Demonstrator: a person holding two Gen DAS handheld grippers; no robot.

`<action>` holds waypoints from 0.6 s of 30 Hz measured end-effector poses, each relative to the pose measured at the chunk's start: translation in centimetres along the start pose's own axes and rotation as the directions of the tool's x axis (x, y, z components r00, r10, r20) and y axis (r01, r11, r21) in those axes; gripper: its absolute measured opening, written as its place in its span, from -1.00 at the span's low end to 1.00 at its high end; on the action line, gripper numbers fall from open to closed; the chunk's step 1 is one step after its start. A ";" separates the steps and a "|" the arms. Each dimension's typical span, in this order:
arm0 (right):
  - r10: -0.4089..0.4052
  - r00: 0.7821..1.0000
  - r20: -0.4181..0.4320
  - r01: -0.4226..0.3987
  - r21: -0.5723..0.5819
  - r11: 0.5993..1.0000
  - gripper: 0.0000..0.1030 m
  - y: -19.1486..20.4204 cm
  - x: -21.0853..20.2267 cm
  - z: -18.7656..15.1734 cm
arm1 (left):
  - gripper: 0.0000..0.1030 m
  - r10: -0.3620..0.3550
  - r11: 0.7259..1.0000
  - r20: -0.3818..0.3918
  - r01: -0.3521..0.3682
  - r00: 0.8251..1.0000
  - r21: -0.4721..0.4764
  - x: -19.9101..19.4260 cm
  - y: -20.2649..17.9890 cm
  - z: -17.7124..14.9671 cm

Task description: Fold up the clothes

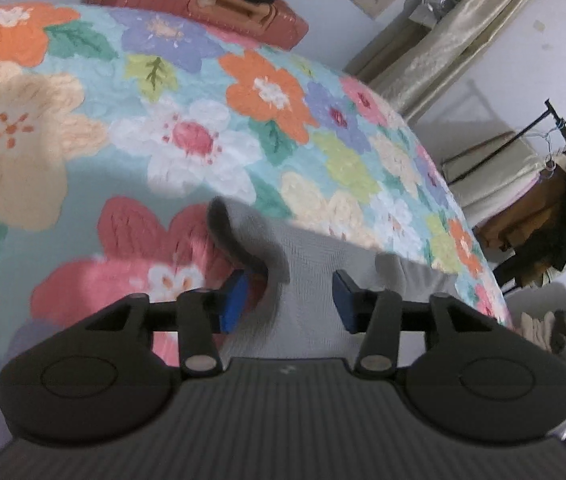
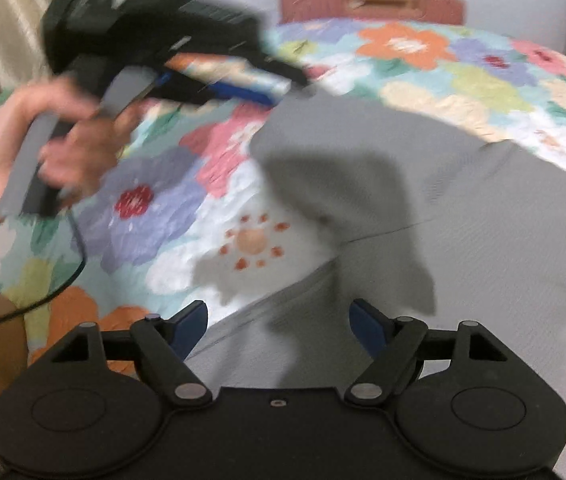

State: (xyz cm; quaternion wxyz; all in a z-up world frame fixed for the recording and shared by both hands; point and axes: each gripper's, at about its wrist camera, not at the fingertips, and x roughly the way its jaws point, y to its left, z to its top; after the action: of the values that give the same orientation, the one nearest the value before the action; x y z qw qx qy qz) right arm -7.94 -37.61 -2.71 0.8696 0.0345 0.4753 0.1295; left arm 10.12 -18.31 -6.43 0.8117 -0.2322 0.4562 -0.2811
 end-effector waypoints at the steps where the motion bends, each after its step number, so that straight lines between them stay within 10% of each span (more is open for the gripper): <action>1: -0.018 1.000 0.019 0.017 0.013 1.000 0.59 -0.9 -0.7 -0.1 | -0.09 0.013 1.000 -0.014 -0.013 1.000 0.000 -0.5 0.3 -0.5; 12: -0.334 0.931 0.148 0.244 0.428 0.870 0.58 -16.4 -4.7 0.6 | 0.09 0.023 0.999 -0.022 -0.023 0.999 0.022 3.0 0.8 -0.8; 16: -0.395 0.909 0.129 0.293 0.473 0.830 0.59 -19.7 -3.2 1.6 | -0.59 -0.027 0.979 -0.032 0.033 0.999 0.200 4.3 -1.5 -0.9; 18: -0.424 0.904 0.052 0.366 0.417 0.832 0.59 -20.5 -1.4 2.2 | -0.59 -0.003 0.946 -0.008 0.005 1.000 0.323 5.0 -3.4 -1.5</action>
State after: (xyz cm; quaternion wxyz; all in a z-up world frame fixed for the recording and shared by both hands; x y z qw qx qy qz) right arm -2.82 -57.55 -4.12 0.8835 0.1206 0.4252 -0.1553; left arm 10.10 -24.30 -8.07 0.8366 -0.0961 0.4066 -0.3544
